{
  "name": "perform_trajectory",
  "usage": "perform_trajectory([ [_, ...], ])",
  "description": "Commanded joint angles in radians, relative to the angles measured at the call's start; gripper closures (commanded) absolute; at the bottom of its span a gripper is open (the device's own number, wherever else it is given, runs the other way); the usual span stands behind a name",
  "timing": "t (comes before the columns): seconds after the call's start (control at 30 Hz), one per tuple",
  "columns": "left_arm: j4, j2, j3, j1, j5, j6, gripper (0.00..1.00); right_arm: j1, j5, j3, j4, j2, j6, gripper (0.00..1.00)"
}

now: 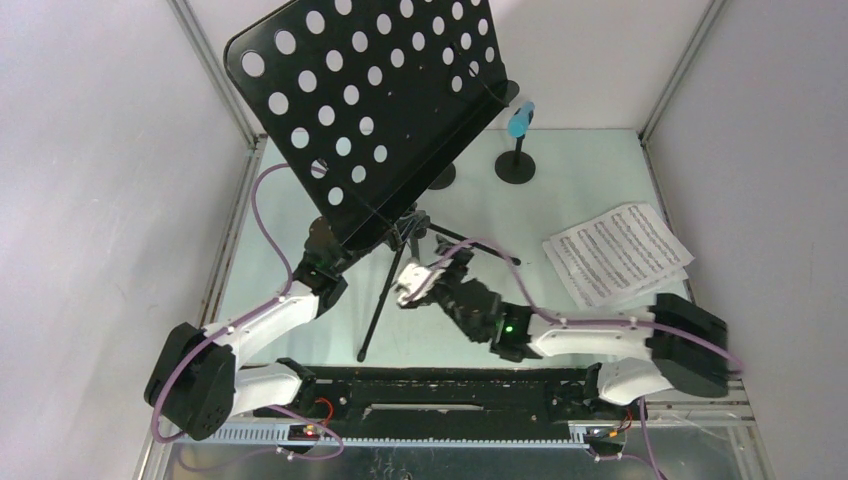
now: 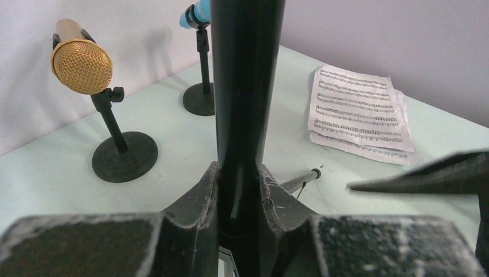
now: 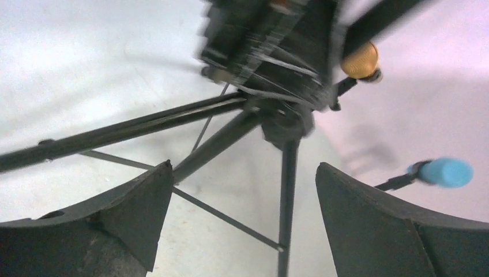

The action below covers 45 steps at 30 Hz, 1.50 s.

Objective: Pack up the instrument practice props

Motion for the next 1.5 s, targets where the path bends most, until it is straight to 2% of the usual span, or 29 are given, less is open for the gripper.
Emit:
perform_trajectory([
  [0.0, -0.263, 0.053, -0.042, -0.038, 0.058, -0.008, 0.98, -0.097, -0.141, -0.107, 0.146, -0.196, 0.485, 0.01],
  [0.13, -0.273, 0.065, -0.029, -0.039, 0.061, -0.009, 0.98, -0.272, -0.322, -0.159, 0.090, -0.297, 1.021, 0.03],
  [0.2, -0.280, 0.061, -0.029, -0.039, 0.053, -0.008, 0.99, -0.346, -0.361, -0.163, 0.037, -0.319, 1.344, 0.05],
  [0.27, -0.283, 0.057, -0.031, -0.039, 0.048, -0.003, 0.99, -0.416, -0.423, -0.162, -0.015, -0.330, 1.590, 0.06],
  [0.37, -0.283, 0.059, -0.030, -0.039, 0.052, -0.002, 0.98, -0.477, -0.509, -0.162, -0.037, -0.312, 1.845, 0.09],
  [0.47, -0.283, 0.068, -0.024, -0.039, 0.057, -0.003, 0.98, -0.511, -0.612, -0.160, -0.009, -0.264, 2.006, 0.12],
  [0.63, -0.285, 0.068, -0.023, -0.041, 0.056, -0.004, 0.98, -0.531, -0.715, -0.147, 0.063, -0.180, 2.100, 0.15],
  [0.77, -0.285, 0.071, -0.023, -0.041, 0.056, -0.004, 0.99, -0.533, -0.746, -0.096, 0.028, -0.119, 2.070, 0.21],
  [1.0, -0.286, 0.071, -0.020, -0.042, 0.059, -0.006, 0.99, -0.543, -0.783, -0.052, 0.131, -0.011, 2.067, 0.34],
  [1.2, -0.286, 0.068, -0.017, -0.046, 0.065, -0.008, 0.99, -0.543, -0.796, -0.005, 0.163, 0.051, 2.058, 0.41],
  [1.3, -0.286, 0.067, -0.017, -0.047, 0.068, -0.008, 0.98, -0.543, -0.790, 0.008, 0.160, 0.069, 2.037, 0.52],
  [1.47, -0.288, 0.060, -0.019, -0.048, 0.063, -0.005, 0.99, -0.543, -0.796, 0.014, 0.162, 0.084, 2.007, 0.80],
])
